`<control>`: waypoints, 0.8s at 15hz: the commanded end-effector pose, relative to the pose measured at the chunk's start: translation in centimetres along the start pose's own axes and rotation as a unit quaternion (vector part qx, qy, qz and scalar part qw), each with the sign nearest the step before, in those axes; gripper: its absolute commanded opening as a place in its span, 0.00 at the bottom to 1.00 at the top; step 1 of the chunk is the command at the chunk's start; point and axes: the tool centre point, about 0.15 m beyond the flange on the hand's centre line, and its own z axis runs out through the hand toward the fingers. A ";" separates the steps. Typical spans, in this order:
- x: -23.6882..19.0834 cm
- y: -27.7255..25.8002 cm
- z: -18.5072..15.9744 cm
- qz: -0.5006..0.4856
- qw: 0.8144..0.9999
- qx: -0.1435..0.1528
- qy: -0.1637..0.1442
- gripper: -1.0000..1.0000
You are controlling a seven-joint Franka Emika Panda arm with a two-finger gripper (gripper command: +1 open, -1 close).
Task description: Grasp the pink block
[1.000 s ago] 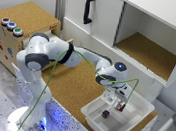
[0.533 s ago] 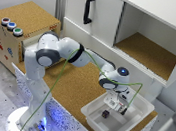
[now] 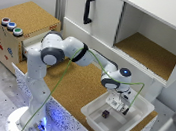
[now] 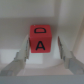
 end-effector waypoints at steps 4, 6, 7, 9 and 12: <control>0.7 0.1 -4.6 0.044 0.997 0.031 0.051 0.00; 1.8 -3.0 -10.6 0.011 0.996 0.037 0.076 0.00; 2.1 -4.9 -13.0 -0.009 0.995 0.043 0.086 0.00; 2.0 -8.2 -15.6 -0.035 0.995 0.045 0.082 0.00; 1.4 -13.7 -16.8 -0.049 0.995 0.050 0.065 0.00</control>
